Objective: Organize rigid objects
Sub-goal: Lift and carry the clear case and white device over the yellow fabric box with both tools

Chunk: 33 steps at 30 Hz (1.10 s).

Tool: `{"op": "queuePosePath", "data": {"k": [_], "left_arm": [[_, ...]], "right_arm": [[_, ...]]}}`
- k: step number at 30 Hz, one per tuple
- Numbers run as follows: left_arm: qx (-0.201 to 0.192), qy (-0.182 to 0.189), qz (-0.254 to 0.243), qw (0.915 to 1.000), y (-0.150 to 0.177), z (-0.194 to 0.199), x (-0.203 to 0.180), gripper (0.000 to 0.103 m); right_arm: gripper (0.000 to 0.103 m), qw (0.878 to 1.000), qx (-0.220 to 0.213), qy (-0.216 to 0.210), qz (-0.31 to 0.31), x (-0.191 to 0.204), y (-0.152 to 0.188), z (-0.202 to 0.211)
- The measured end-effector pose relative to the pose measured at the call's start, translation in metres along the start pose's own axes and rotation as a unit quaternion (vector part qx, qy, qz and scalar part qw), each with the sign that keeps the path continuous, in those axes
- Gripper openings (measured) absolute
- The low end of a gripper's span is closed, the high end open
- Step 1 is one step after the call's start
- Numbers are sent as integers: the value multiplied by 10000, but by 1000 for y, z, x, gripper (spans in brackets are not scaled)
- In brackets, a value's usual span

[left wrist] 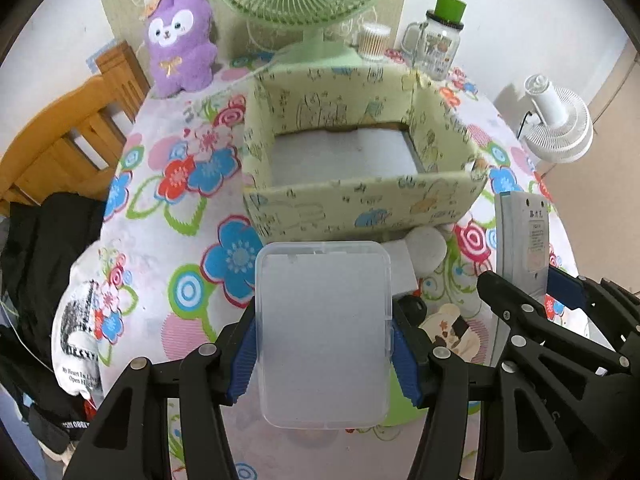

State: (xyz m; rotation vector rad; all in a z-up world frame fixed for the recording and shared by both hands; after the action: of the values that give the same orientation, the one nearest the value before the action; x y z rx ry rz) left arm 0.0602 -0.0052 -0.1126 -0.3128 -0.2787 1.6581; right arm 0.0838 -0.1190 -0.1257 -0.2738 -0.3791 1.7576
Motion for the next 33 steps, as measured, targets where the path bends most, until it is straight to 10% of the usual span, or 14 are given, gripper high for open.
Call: {"op": "queuePosePath", "data": {"k": [33], "left_arm": [[-733, -102, 87, 9972, -67, 39, 4, 60]], "right_arm": [[48, 9988, -417, -80, 237, 1, -72, 39]]}}
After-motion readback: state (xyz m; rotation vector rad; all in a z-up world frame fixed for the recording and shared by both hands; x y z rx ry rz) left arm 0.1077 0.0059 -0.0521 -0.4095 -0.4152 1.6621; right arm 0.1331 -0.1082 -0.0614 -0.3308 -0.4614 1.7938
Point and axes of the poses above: each gripper's, at about its wrist camera, not at the fingertips, and z roughly against the way its jaws point, x to its left, y to its underside, the point moved 4 cm from there along -z, roughly the way its jaws point, and after that the axes turned 1 degree about z, right-handed, at the moved point
